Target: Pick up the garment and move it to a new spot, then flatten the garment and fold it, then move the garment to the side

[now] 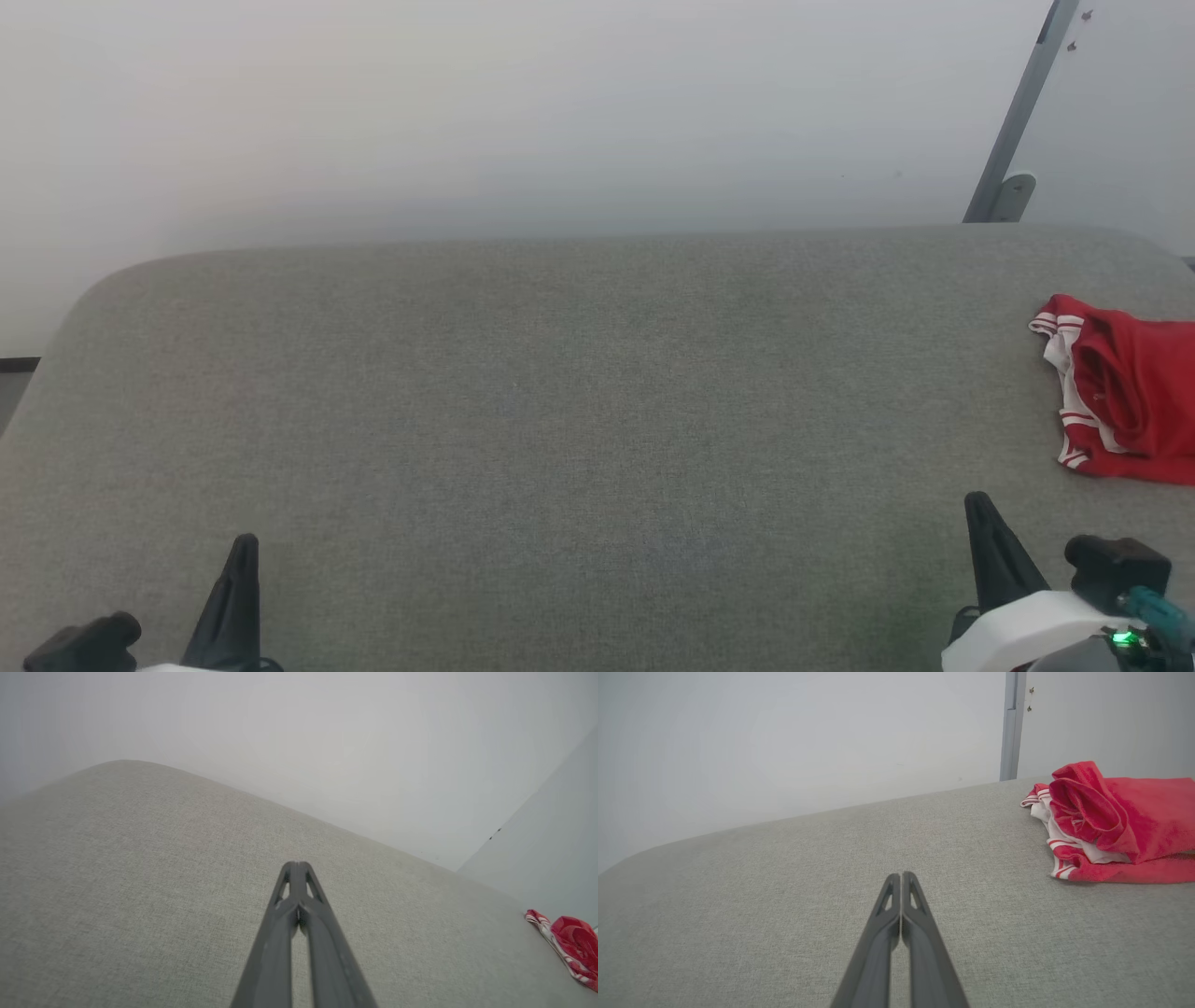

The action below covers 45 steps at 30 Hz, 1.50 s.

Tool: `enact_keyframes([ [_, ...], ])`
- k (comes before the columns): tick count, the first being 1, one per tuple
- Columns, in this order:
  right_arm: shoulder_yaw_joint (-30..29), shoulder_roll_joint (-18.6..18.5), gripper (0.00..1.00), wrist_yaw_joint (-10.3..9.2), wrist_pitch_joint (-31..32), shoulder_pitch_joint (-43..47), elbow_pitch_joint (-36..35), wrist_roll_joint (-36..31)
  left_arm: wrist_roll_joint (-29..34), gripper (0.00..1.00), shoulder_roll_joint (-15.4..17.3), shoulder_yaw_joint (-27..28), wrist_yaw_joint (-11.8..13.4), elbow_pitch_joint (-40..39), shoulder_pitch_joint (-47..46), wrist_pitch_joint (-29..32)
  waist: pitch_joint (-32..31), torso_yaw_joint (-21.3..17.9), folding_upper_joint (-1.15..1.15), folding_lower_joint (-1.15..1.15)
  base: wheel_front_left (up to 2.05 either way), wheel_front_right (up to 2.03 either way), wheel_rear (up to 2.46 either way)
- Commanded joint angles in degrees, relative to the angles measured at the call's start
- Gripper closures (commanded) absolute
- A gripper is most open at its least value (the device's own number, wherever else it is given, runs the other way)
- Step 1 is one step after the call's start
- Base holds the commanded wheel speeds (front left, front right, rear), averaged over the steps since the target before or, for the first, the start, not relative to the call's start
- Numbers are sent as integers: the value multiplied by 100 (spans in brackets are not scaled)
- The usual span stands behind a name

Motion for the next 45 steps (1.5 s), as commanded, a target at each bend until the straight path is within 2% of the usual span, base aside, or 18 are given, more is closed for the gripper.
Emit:
enact_keyframes([
  [1,-23,-14,100,-1,44,-157,-114,237,-182,100,25,53,-3,-60,-188,46,2,0,0,0,0,0,0],
  [18,-65,58,100,-3,448,-268,-201,2048,-1508,100,-227,106,-7,71,-493,477,41,-6,0,0,0,0,0],
  [45,-133,139,100,-5,933,-419,-269,4106,-3030,100,-524,166,-14,225,-848,973,98,-14,0,0,0,0,0],
])
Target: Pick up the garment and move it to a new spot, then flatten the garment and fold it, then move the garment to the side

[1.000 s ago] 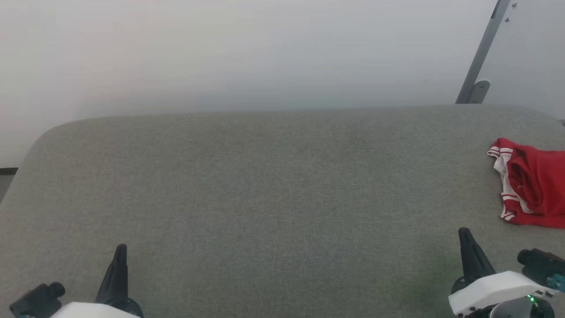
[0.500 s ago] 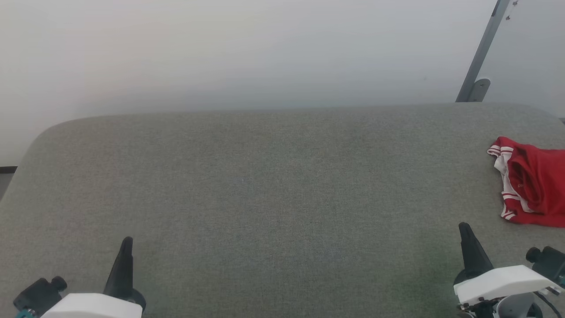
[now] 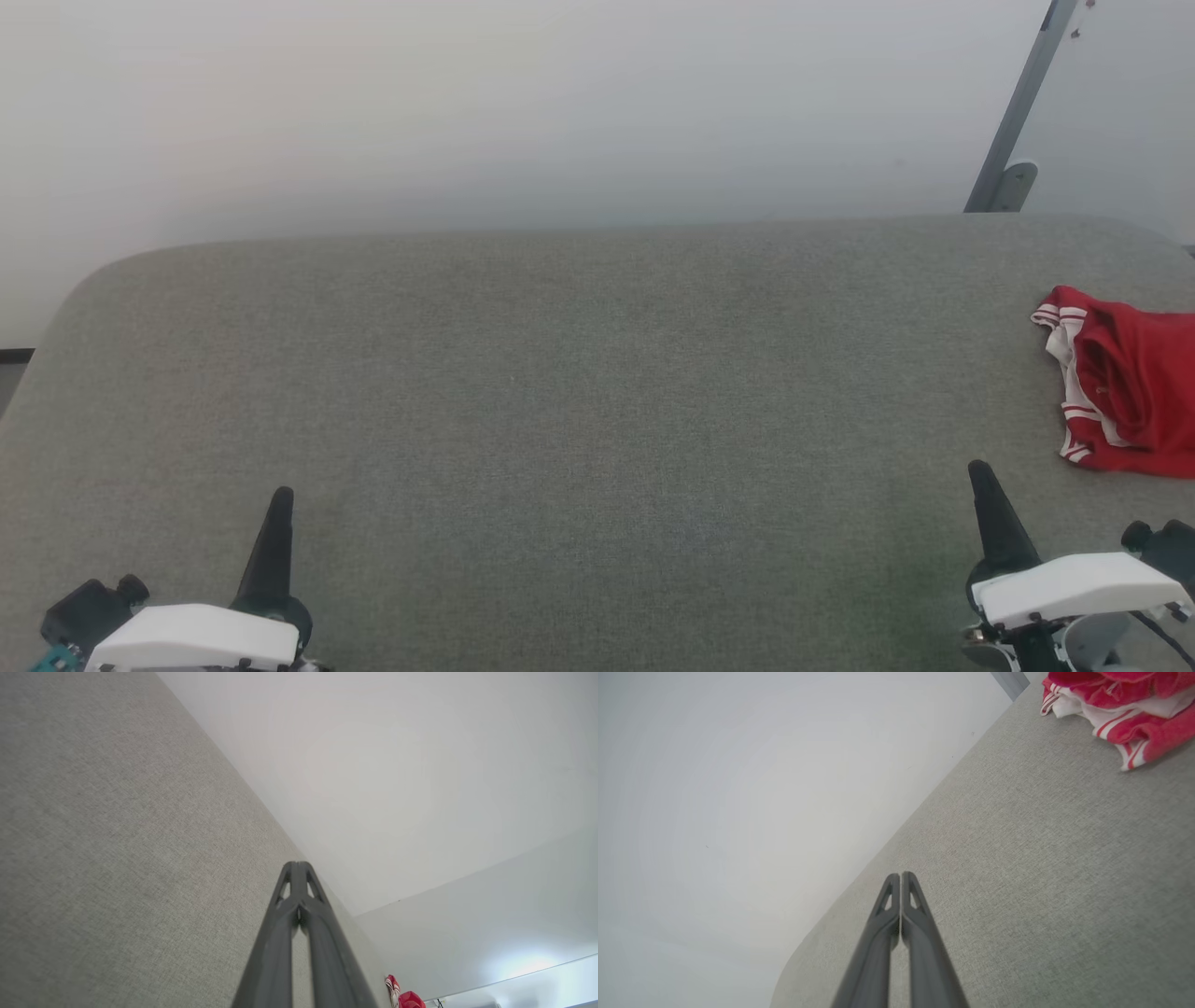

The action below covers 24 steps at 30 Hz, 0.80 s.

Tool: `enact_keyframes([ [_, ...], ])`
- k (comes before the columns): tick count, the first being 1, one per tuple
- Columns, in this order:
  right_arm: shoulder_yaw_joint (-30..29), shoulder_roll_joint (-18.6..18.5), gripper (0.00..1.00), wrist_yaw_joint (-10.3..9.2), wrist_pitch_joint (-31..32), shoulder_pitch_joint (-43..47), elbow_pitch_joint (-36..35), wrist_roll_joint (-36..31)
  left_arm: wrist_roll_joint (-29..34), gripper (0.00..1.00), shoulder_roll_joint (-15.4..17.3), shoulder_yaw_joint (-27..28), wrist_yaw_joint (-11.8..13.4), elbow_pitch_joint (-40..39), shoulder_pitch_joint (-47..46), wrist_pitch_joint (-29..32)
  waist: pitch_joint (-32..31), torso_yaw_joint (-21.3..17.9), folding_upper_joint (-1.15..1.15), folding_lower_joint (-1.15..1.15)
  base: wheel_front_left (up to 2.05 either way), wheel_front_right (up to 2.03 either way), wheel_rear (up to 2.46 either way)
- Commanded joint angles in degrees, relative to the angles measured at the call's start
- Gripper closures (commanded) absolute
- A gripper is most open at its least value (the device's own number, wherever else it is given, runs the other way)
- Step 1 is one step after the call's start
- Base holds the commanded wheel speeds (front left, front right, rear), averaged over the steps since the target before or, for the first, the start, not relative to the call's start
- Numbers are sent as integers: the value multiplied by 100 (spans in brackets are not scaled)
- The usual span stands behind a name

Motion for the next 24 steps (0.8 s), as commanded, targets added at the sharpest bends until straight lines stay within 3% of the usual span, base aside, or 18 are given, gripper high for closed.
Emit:
enact_keyframes([
  [1,-11,-3,100,-2,45,-153,-84,192,-177,100,1,39,-14,-32,-189,40,3,0,0,0,0,0,0],
  [24,-62,58,100,-4,384,-246,-129,1625,-1231,100,-204,80,-20,79,-419,386,53,-7,0,0,0,0,0],
])
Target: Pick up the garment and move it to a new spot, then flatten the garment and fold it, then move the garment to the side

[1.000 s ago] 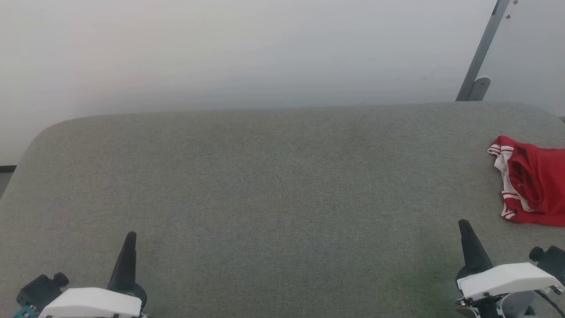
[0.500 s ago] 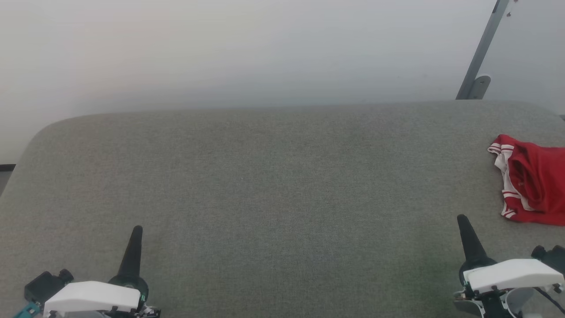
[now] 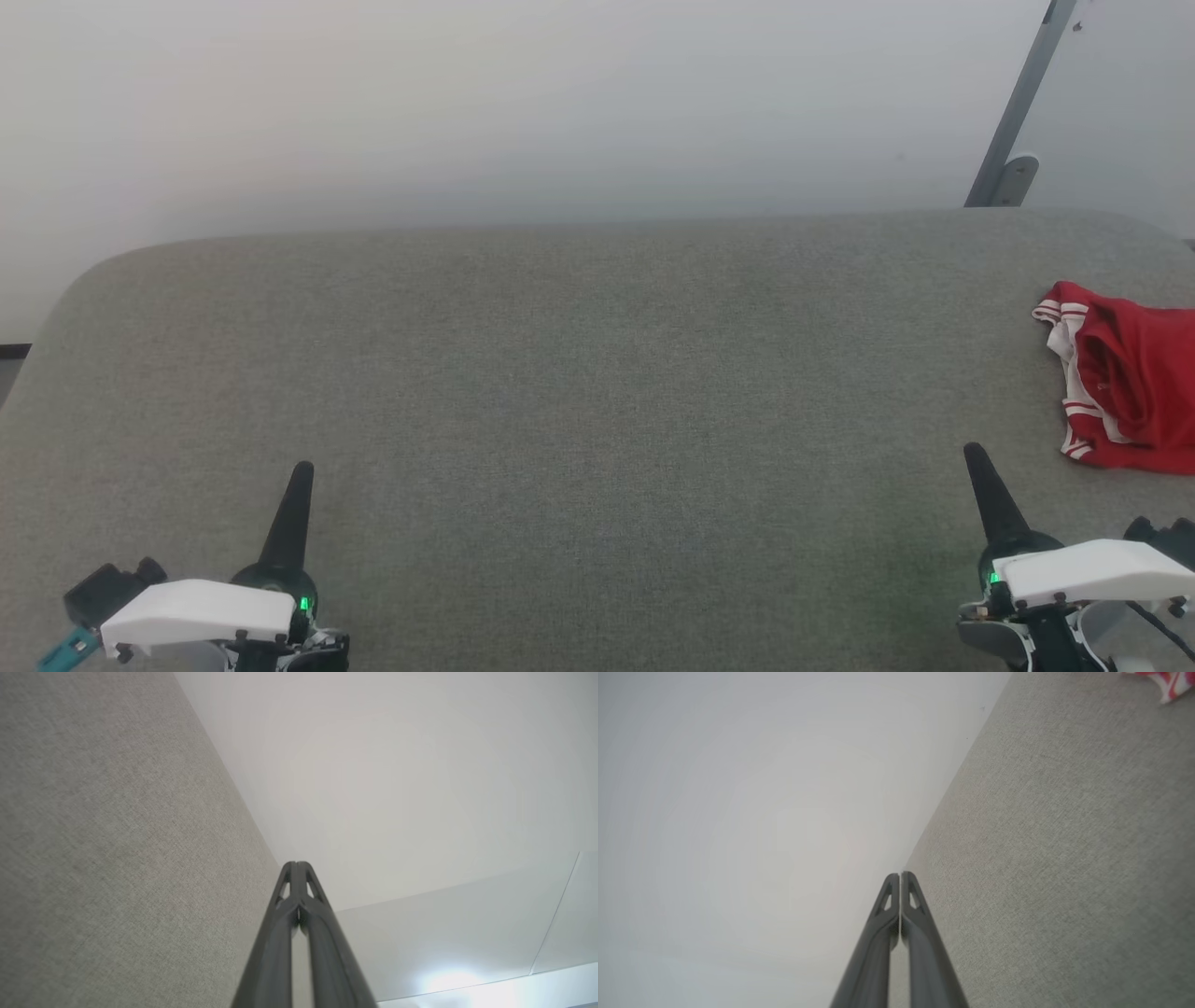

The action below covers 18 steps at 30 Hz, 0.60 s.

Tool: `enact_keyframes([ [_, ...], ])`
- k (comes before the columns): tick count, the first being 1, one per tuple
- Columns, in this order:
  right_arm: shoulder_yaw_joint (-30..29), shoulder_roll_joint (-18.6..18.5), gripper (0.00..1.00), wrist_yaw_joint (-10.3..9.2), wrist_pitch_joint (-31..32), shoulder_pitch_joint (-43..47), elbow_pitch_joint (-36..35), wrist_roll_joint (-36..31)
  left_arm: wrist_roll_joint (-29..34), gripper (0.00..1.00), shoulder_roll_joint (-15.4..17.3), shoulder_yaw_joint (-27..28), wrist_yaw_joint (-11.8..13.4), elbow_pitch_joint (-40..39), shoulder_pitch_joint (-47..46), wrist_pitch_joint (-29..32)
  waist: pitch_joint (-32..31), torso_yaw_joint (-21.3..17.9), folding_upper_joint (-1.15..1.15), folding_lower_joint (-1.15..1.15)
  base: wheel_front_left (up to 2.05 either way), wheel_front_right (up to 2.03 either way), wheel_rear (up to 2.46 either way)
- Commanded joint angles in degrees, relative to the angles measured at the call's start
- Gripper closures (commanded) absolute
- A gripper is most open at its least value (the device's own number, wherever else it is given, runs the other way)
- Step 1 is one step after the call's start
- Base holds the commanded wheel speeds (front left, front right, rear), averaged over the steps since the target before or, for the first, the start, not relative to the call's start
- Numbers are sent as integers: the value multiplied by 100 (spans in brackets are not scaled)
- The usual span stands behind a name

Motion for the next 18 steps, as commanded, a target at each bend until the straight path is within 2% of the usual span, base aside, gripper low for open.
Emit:
enact_keyframes([
  [1,-15,8,100,-4,46,-113,-67,175,-160,100,1,31,-20,-15,-140,50,4,0,-1,0,0,0,0],
  [18,-45,46,100,-3,243,-163,-92,1008,-783,100,-127,56,-24,52,-274,251,38,-5,-1,0,0,0,0],
])
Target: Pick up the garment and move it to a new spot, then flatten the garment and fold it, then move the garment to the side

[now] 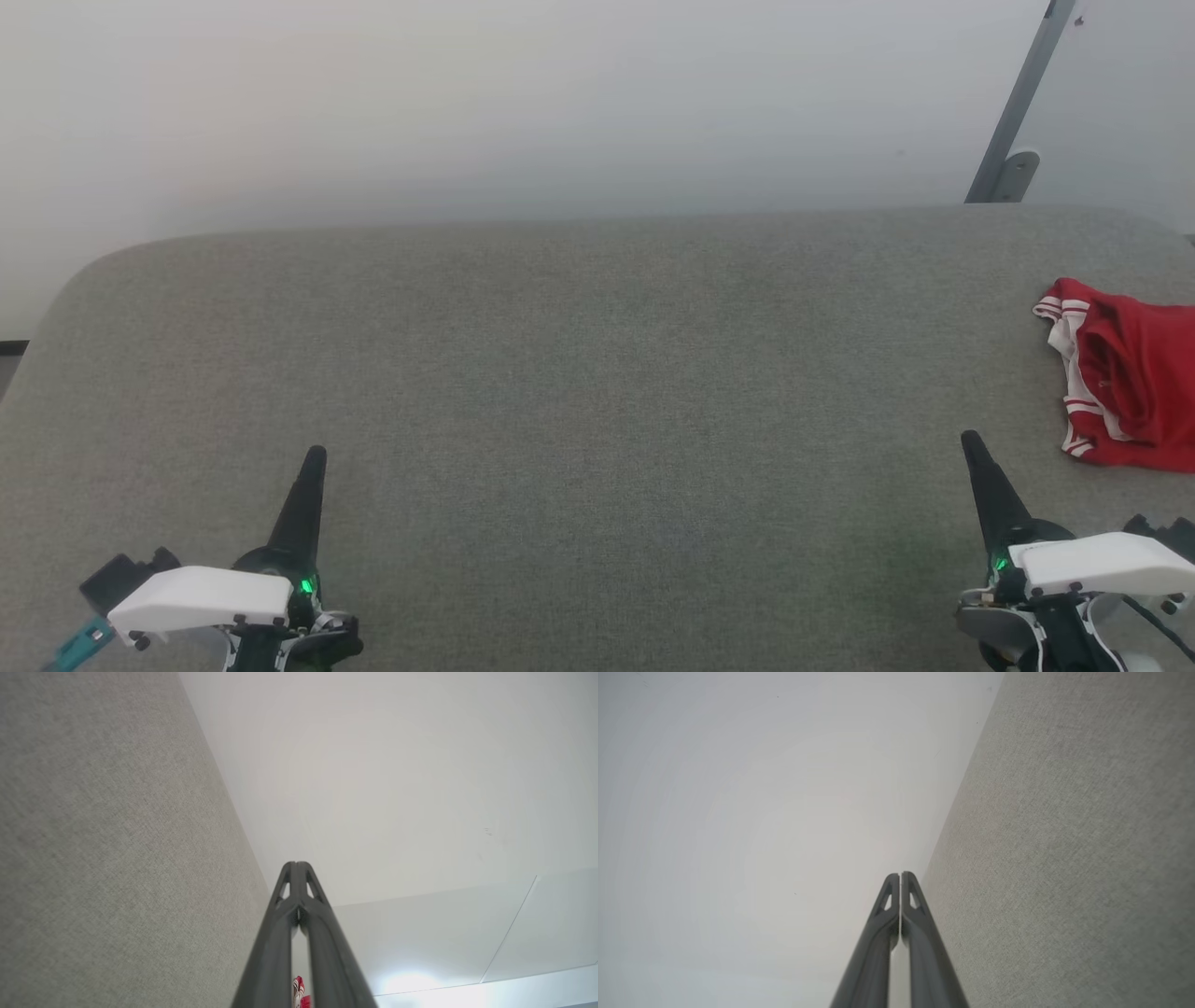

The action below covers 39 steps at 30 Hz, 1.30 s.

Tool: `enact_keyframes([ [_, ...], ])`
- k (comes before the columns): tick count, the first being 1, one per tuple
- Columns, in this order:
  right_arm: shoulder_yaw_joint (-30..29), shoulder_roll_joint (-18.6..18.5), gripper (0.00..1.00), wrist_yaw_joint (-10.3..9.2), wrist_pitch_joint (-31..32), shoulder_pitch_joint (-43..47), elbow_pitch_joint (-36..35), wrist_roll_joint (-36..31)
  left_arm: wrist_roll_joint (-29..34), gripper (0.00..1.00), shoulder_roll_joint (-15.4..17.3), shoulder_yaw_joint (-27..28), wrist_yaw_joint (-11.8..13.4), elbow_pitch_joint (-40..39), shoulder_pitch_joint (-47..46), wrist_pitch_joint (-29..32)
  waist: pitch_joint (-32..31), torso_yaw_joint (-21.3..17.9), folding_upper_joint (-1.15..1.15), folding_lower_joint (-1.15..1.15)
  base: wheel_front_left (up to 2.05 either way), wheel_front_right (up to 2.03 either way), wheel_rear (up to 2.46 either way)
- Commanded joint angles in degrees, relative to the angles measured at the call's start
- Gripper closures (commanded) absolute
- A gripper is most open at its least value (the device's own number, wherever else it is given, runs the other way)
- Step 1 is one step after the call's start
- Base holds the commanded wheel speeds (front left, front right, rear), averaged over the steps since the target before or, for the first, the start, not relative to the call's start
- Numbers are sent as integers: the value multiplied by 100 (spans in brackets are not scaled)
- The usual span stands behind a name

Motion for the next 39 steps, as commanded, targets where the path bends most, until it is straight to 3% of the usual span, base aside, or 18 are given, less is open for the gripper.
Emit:
enact_keyframes([
  [1,-18,18,100,1,34,-86,-56,107,-123,100,-12,29,-24,-5,-108,30,2,0,0,0,0,0,0],
  [26,-53,67,100,0,305,-151,-84,1251,-937,100,-182,60,-29,87,-283,307,58,-8,0,0,0,0,0],
  [39,-52,66,100,0,300,-145,-82,1221,-921,100,-176,58,-30,84,-283,306,58,-8,0,0,0,0,0],
])
